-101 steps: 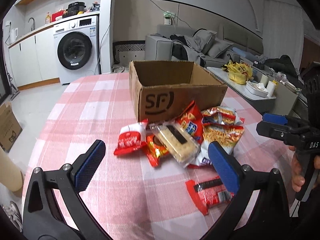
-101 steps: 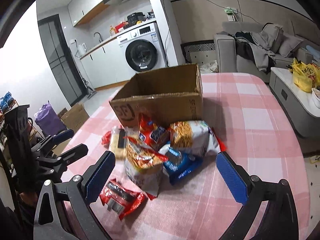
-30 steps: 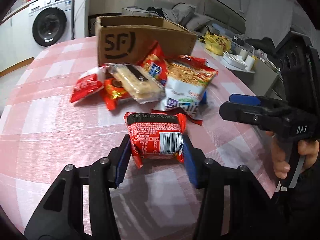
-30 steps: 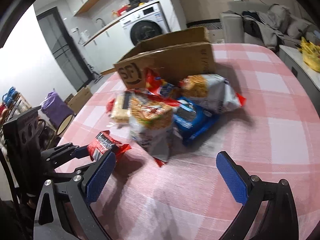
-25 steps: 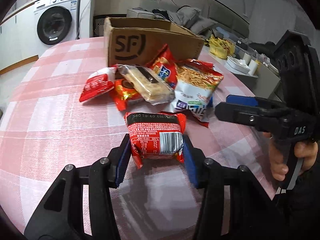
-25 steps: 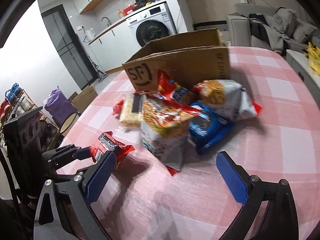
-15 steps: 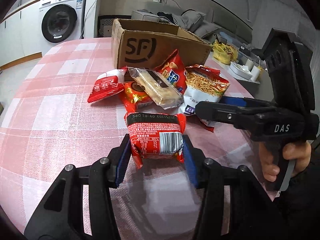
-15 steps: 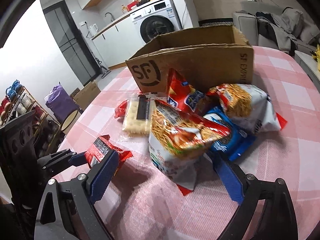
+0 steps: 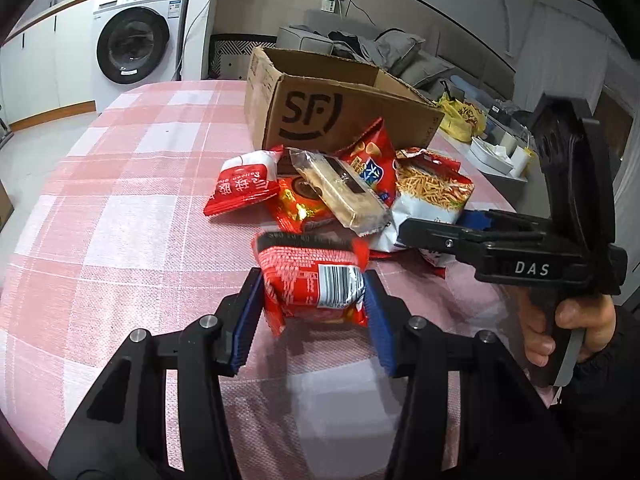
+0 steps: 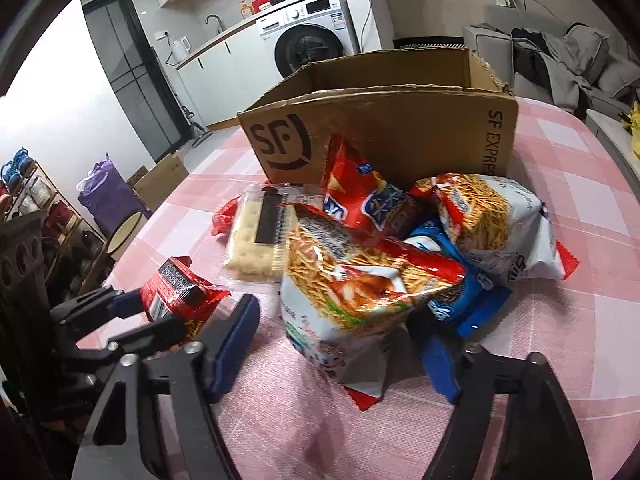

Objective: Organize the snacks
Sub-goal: 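Lower the right gripper onto the large noodle snack bag and close it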

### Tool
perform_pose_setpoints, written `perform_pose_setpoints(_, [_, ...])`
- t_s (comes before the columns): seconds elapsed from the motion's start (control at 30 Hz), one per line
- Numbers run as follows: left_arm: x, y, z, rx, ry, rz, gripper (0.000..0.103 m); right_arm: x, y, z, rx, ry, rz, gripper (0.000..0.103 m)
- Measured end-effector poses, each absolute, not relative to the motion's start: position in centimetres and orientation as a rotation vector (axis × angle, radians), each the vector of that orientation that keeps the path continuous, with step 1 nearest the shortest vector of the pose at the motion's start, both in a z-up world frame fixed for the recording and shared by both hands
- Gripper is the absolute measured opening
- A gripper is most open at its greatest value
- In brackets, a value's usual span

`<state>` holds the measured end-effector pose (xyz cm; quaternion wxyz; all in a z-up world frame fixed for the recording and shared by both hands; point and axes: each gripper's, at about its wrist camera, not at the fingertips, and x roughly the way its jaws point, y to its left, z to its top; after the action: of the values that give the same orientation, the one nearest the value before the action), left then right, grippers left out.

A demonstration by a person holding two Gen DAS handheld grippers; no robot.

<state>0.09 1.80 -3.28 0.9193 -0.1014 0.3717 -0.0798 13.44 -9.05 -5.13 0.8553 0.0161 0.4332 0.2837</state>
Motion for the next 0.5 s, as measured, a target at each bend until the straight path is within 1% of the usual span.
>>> perform_pose_setpoints(0.03, [-0.1, 1.8, -3.2, -0.209, 0.762, -0.164, 0.046, 13.4, -9.2, -5.1, 0.037, 0.911, 0.59, 0.064])
perform_pose_setpoints(0.1, [-0.2, 1.9, -3.0, -0.21, 0.755, -0.164, 0.045, 13.3, -9.5, -5.1, 0.046, 0.911, 0.583, 0.06])
perform_pose_setpoints(0.2, [-0.3, 2.0, -2.6, -0.213, 0.742, -0.168, 0.045, 13.0, -9.7, -5.2, 0.072, 0.907, 0.589, 0.049])
perform_pose_setpoints(0.43, [-0.6, 2.0, -2.5, -0.197, 0.768, -0.183, 0.045, 12.1, -10.0, -5.0, 0.09, 0.888, 0.607, 0.047])
perform_pose_setpoints(0.47, [-0.6, 1.8, -2.7, -0.183, 0.777, -0.183, 0.046, 12.0, -10.1, -4.8, 0.093, 0.886, 0.613, 0.047])
perform_pose_setpoints(0.5, [-0.6, 1.7, -2.9, -0.173, 0.783, -0.177, 0.052, 11.9, -10.2, -4.7, 0.096, 0.884, 0.619, 0.047])
